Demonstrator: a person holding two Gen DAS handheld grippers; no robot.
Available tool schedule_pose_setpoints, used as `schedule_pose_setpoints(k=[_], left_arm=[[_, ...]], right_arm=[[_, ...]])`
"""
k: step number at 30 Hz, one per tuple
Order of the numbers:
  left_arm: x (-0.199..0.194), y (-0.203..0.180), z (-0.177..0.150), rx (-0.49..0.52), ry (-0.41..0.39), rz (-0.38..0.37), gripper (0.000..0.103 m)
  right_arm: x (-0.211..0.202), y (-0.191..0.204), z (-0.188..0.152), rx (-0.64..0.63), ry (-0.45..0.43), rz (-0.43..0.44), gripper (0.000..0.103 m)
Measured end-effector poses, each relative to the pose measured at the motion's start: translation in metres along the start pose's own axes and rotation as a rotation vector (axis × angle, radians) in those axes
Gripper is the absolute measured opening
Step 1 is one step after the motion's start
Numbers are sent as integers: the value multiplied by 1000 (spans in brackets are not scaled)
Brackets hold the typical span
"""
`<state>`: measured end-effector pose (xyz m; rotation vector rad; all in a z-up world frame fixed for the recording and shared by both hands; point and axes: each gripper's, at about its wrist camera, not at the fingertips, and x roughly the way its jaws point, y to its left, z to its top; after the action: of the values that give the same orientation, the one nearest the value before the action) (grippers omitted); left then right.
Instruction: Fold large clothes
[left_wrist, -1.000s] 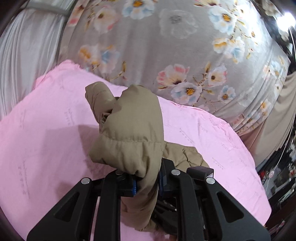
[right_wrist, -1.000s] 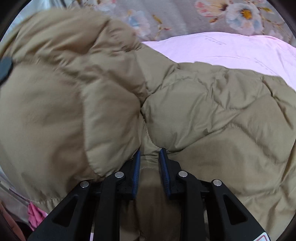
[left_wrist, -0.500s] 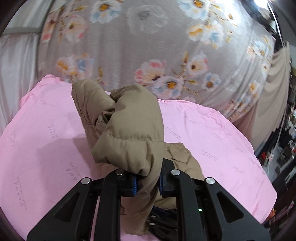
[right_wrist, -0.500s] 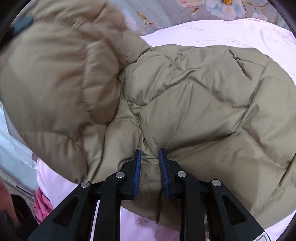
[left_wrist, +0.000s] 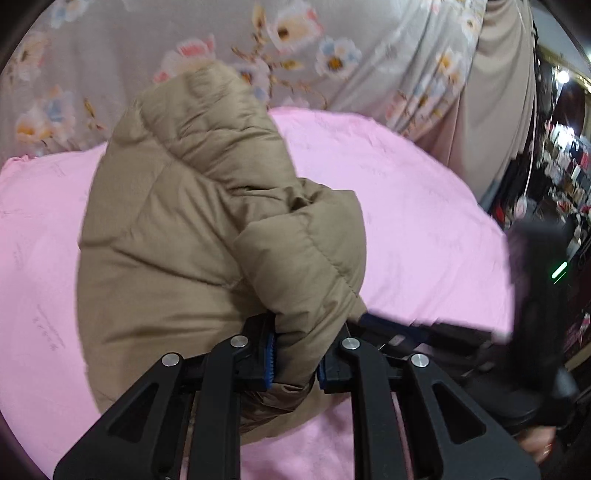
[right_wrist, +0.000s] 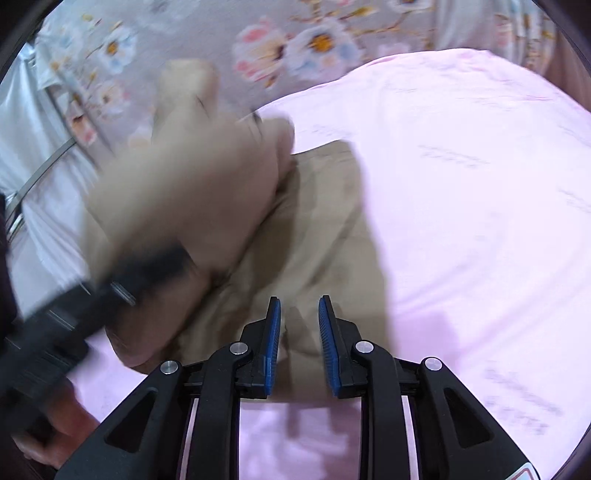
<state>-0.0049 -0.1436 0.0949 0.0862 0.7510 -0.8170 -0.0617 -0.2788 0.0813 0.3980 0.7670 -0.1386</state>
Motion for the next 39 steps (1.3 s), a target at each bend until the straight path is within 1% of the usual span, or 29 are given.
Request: schedule_pose_setpoints(k=[2, 5, 6, 7, 8, 9, 11, 12, 14, 16, 18, 20, 21, 23, 25, 27, 29, 30, 32, 33, 34, 35, 38, 39], left_arm=[[20, -8, -12, 11, 40, 11, 16], [26, -16, -17, 39, 42, 37, 20], [22, -18, -17, 47, 44, 37, 29], [17, -18, -15, 44, 49, 13, 36], [11, -16, -13, 29, 52, -31, 55], [2, -15, -9, -2, 45, -83, 67], [-18, -9, -4, -38, 10, -114, 74], [-33, -3, -2, -48, -14, -118, 78], [-56, 12, 3, -86, -58, -126, 80], [-77, 34, 11, -135, -107, -100, 82], [-88, 61, 22, -188, -133, -36, 84], [-91, 86, 33, -233, -142, 48, 84], [-91, 101, 38, -265, -140, 95, 84], [-88, 122, 46, -312, -131, 133, 84], [-80, 144, 57, -350, -122, 173, 84], [-72, 158, 63, -368, -114, 215, 84], [-60, 166, 71, -372, -93, 224, 84], [-51, 170, 76, -383, -84, 229, 83], [-37, 171, 81, -387, -60, 204, 83], [-31, 170, 81, -390, -50, 193, 82], [-23, 169, 83, -390, -35, 181, 82], [-17, 166, 83, -387, -26, 176, 80], [6, 161, 84, -374, 10, 177, 78], [11, 159, 84, -371, 16, 181, 78]], right_arm=[[-10, -7, 1, 15, -15, -11, 24], [-20, -11, 11, 20, -47, -8, 25], [-27, -8, 14, 17, -63, 0, 27], [-27, -18, 18, 14, -75, 9, 31], [-31, -17, 21, 10, -89, 20, 35], [-35, -14, 26, 8, -102, 34, 37], [-39, -5, 38, 5, -120, 73, 46], [-41, -1, 44, 2, -127, 89, 48], [-47, 6, 52, -4, -142, 115, 52], [-48, 14, 63, 2, -150, 132, 56], [-43, 24, 76, 14, -150, 136, 57], [-37, 33, 88, 30, -139, 141, 57], [-34, 38, 90, 37, -133, 143, 57], [-25, 46, 104, 54, -122, 146, 61], [-15, 52, 121, 79, -124, 132, 62], [-4, 58, 137, 102, -117, 97, 62], [10, 65, 148, 104, -97, 69, 62], [21, 70, 153, 100, -73, 56, 62], [43, 76, 155, 85, -17, 41, 62], [56, 78, 154, 66, 9, 5, 62], [62, 79, 150, 41, 8, -30, 49], [66, 80, 146, 5, -3, -72, 24], [55, 63, 131, 21, -59, -86, 11], [49, 54, 125, 38, -78, -91, 11]])
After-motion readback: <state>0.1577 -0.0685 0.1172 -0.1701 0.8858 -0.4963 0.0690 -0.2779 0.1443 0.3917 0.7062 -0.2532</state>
